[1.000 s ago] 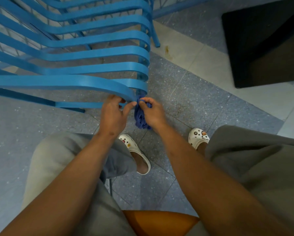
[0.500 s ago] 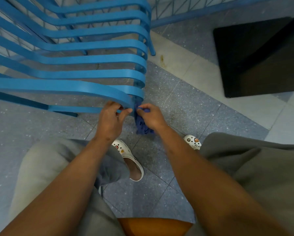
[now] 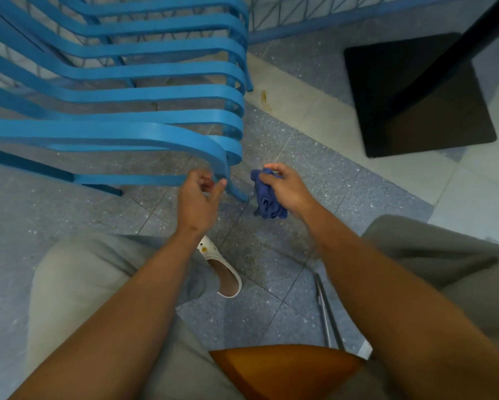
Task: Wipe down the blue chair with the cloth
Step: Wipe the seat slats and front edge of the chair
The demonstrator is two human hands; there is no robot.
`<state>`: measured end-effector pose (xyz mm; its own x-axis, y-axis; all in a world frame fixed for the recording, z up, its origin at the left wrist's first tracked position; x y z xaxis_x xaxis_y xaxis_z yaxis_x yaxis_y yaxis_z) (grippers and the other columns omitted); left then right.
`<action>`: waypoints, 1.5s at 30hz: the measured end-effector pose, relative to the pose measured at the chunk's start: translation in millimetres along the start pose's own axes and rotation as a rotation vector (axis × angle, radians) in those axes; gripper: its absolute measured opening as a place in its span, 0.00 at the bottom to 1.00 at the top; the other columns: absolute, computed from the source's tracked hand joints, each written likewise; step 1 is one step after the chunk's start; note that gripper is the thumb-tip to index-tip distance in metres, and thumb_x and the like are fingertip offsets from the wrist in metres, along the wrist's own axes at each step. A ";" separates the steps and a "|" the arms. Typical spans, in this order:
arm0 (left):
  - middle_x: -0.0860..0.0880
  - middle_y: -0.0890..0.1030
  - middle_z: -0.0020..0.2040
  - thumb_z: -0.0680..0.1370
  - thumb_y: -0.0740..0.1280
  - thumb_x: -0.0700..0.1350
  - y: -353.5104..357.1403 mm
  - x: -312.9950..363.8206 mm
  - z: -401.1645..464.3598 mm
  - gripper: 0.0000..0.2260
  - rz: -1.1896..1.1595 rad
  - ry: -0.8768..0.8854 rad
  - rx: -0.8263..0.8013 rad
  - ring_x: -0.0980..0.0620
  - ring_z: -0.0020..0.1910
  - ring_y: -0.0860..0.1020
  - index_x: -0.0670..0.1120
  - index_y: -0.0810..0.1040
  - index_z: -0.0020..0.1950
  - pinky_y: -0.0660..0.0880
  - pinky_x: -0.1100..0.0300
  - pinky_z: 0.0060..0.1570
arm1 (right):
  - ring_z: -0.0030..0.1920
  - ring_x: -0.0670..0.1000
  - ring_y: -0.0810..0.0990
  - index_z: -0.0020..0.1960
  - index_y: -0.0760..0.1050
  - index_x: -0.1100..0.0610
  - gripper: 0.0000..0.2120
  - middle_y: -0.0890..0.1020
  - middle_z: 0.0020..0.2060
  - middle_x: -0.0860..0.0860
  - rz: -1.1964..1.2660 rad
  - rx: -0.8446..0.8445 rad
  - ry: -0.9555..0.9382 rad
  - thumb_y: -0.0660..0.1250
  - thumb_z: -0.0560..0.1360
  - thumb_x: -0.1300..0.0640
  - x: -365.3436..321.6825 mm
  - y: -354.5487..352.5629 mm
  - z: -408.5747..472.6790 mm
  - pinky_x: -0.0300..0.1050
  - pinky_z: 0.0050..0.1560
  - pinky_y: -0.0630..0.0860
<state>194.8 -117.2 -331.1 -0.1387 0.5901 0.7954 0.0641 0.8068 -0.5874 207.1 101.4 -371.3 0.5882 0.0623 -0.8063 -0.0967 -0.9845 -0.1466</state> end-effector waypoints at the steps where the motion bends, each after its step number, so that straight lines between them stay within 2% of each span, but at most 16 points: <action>1: 0.51 0.80 0.43 0.77 0.73 0.52 2.0 -1.9 -1.8 0.11 -0.006 -0.009 -0.005 0.60 0.41 0.78 0.49 0.74 0.51 0.73 0.70 0.39 | 0.51 0.50 0.81 0.58 0.79 0.56 0.10 0.82 0.52 0.54 0.011 -0.015 0.010 0.68 0.80 0.53 2.7 0.9 -1.0 0.46 0.56 0.76; 3: 0.51 0.79 0.42 0.78 0.73 0.52 4.8 -5.0 -5.2 0.11 -0.022 -0.014 -0.012 0.59 0.40 0.77 0.48 0.74 0.49 0.73 0.69 0.39 | 0.47 0.49 0.77 0.50 0.79 0.62 0.11 0.81 0.46 0.58 0.013 -0.062 -0.004 0.63 0.81 0.55 7.3 4.8 -2.2 0.48 0.53 0.73; 5: 0.50 0.80 0.42 0.78 0.73 0.52 5.2 -7.6 -4.4 0.11 -0.020 -0.015 -0.016 0.56 0.40 0.78 0.48 0.74 0.49 0.73 0.67 0.40 | 0.40 0.48 0.75 0.42 0.75 0.57 0.09 0.77 0.39 0.53 -0.003 -0.111 -0.007 0.61 0.79 0.58 10.0 10.2 -1.5 0.48 0.46 0.71; 9: 0.47 0.80 0.43 0.78 0.73 0.51 2.0 -11.1 1.1 0.10 0.039 0.015 -0.015 0.49 0.43 0.79 0.47 0.75 0.47 0.76 0.56 0.43 | 0.46 0.51 0.83 0.48 0.80 0.52 0.09 0.84 0.48 0.59 0.140 -0.139 0.031 0.65 0.81 0.63 21.7 20.7 2.8 0.47 0.52 0.79; 12: 0.46 0.81 0.44 0.78 0.73 0.49 6.3 -11.0 6.0 0.11 0.058 0.025 -0.018 0.48 0.45 0.79 0.43 0.76 0.49 0.76 0.54 0.44 | 0.46 0.52 0.83 0.49 0.81 0.55 0.08 0.85 0.44 0.56 0.281 -0.197 0.006 0.65 0.83 0.62 30.0 42.9 7.8 0.47 0.51 0.79; 15: 0.56 0.80 0.43 0.78 0.73 0.49 10.5 -10.8 10.3 0.09 0.071 0.034 -0.004 0.61 0.44 0.79 0.48 0.76 0.50 0.76 0.63 0.43 | 0.48 0.54 0.82 0.55 0.79 0.61 0.06 0.84 0.48 0.59 0.364 -0.230 0.024 0.65 0.83 0.61 33.6 74.6 16.5 0.47 0.52 0.80; 18: 0.61 0.79 0.43 0.78 0.73 0.51 12.4 -14.3 11.7 0.09 0.080 0.029 0.009 0.66 0.43 0.79 0.52 0.75 0.51 0.72 0.72 0.43 | 0.48 0.56 0.82 0.51 0.78 0.59 0.05 0.83 0.48 0.60 0.383 -0.191 0.075 0.65 0.83 0.58 43.6 88.6 27.3 0.50 0.52 0.80; 22: 0.62 0.78 0.42 0.77 0.73 0.52 14.3 -18.9 14.3 0.10 0.097 0.028 0.025 0.68 0.42 0.78 0.51 0.75 0.51 0.72 0.73 0.41 | 0.37 0.40 0.80 0.41 0.75 0.51 0.11 0.81 0.37 0.49 0.186 -0.093 0.045 0.66 0.83 0.57 48.0 85.2 41.2 0.28 0.37 0.73; 23: 0.62 0.77 0.42 0.77 0.72 0.53 15.4 -20.5 14.9 0.10 0.104 0.019 0.019 0.68 0.42 0.78 0.50 0.75 0.51 0.73 0.71 0.40 | 0.34 0.36 0.79 0.39 0.74 0.50 0.13 0.80 0.34 0.46 0.166 -0.080 0.036 0.65 0.83 0.58 47.8 84.3 42.9 0.28 0.34 0.71; 25: 0.59 0.79 0.43 0.77 0.72 0.54 17.3 -24.3 16.0 0.12 0.119 -0.004 -0.001 0.64 0.42 0.78 0.47 0.76 0.52 0.76 0.63 0.43 | 0.36 0.40 0.81 0.39 0.76 0.52 0.13 0.81 0.34 0.50 0.214 -0.120 0.054 0.65 0.83 0.58 48.5 85.0 43.4 0.39 0.40 0.77; 27: 0.52 0.81 0.45 0.77 0.70 0.58 18.2 -26.8 18.0 0.19 0.128 -0.018 -0.019 0.58 0.44 0.79 0.42 0.78 0.53 0.78 0.56 0.45 | 0.46 0.55 0.83 0.46 0.78 0.60 0.08 0.84 0.43 0.59 0.399 -0.228 0.087 0.65 0.83 0.59 47.9 87.3 41.0 0.53 0.50 0.80; 30: 0.50 0.81 0.45 0.75 0.63 0.65 21.1 -27.4 18.2 0.27 0.163 -0.020 -0.033 0.52 0.45 0.80 0.40 0.79 0.54 0.77 0.56 0.45 | 0.45 0.54 0.84 0.50 0.78 0.61 0.03 0.85 0.43 0.57 0.645 -0.325 0.087 0.67 0.81 0.61 44.7 87.0 39.3 0.48 0.49 0.81; 35: 0.58 0.79 0.42 0.76 0.63 0.63 26.2 -26.5 13.3 0.21 0.133 -0.038 0.009 0.60 0.42 0.79 0.46 0.76 0.53 0.76 0.62 0.42 | 0.49 0.57 0.83 0.50 0.80 0.59 0.03 0.84 0.48 0.59 0.534 -0.270 0.071 0.68 0.80 0.60 49.8 87.6 59.6 0.56 0.57 0.81; 39: 0.57 0.79 0.43 0.77 0.64 0.64 30.9 -26.4 8.0 0.19 0.141 -0.054 0.054 0.59 0.44 0.79 0.49 0.76 0.54 0.76 0.63 0.43 | 0.47 0.51 0.82 0.50 0.80 0.58 0.02 0.84 0.47 0.55 0.344 -0.101 0.104 0.69 0.81 0.59 59.9 91.4 84.2 0.47 0.51 0.80; 42: 0.57 0.80 0.43 0.78 0.66 0.63 34.6 -29.9 4.8 0.17 0.145 -0.081 0.070 0.57 0.45 0.80 0.49 0.76 0.53 0.78 0.60 0.44 | 0.46 0.48 0.83 0.50 0.80 0.54 0.03 0.84 0.45 0.50 0.211 -0.102 0.111 0.68 0.81 0.57 66.7 88.7 96.7 0.43 0.50 0.80; 45: 0.54 0.81 0.42 0.79 0.68 0.61 38.0 -37.0 4.3 0.15 0.181 -0.125 0.057 0.55 0.45 0.81 0.49 0.77 0.48 0.79 0.54 0.45 | 0.40 0.40 0.80 0.51 0.80 0.52 0.03 0.82 0.41 0.44 0.135 -0.013 0.121 0.67 0.80 0.55 77.2 64.0 99.3 0.28 0.37 0.75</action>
<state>198.1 -108.4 -383.5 -0.2511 0.7139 0.6537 0.0438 0.6830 -0.7291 166.6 59.4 -499.8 0.6629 -0.0899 -0.7433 -0.1715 -0.9846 -0.0339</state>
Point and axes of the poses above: each hand's wrist, its own z-axis towards the middle knuckle, its own y-axis out of the palm, x = y × z, the point moved 4 cm from there along z, towards the middle knuckle
